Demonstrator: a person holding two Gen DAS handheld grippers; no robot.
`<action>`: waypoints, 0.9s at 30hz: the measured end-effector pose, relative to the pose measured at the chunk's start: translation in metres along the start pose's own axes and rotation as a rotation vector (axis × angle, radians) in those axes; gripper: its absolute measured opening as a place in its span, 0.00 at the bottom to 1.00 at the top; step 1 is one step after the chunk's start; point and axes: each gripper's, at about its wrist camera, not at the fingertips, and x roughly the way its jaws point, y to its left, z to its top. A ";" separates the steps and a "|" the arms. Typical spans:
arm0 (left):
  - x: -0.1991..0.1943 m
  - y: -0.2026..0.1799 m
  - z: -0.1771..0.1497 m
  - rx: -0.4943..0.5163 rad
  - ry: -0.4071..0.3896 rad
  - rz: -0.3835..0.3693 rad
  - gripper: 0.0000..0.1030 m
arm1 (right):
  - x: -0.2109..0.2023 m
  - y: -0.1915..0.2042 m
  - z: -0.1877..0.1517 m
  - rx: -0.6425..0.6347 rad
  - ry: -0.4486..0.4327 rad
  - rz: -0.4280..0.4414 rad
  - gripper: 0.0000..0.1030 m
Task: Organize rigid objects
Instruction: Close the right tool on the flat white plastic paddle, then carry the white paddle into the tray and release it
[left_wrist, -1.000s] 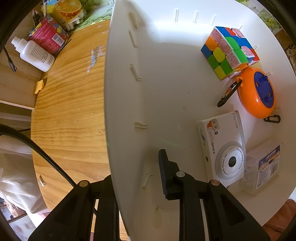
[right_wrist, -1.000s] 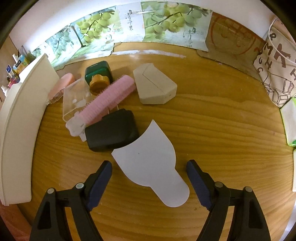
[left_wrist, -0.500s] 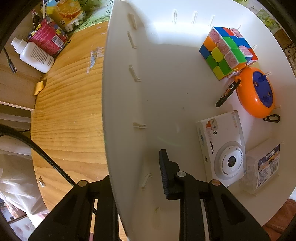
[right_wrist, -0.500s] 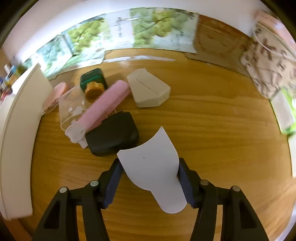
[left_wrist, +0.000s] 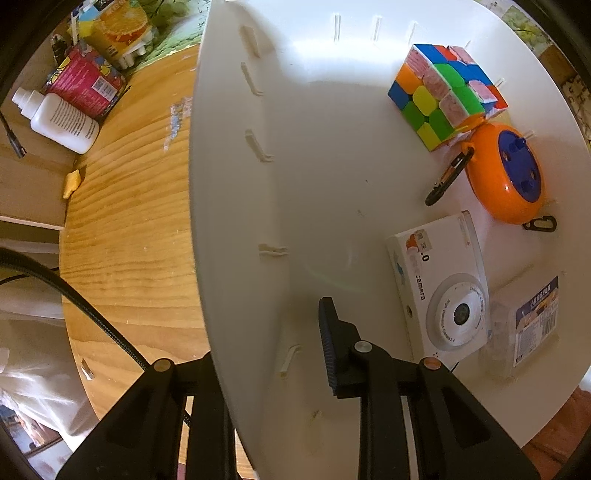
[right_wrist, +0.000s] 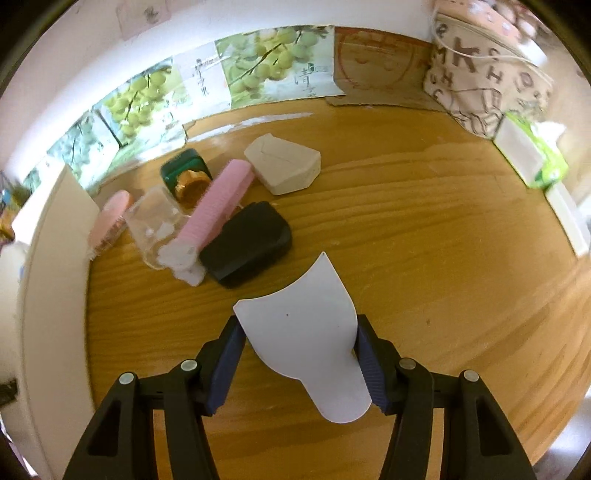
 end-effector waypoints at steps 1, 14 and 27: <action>0.000 0.000 0.001 0.000 0.003 0.000 0.25 | -0.003 0.003 -0.002 0.008 -0.006 0.002 0.58; 0.002 0.000 0.007 -0.001 0.012 -0.007 0.25 | -0.066 0.048 -0.010 -0.046 -0.152 0.088 0.58; 0.002 0.002 0.004 0.004 0.009 -0.016 0.25 | -0.108 0.122 0.000 -0.267 -0.289 0.292 0.58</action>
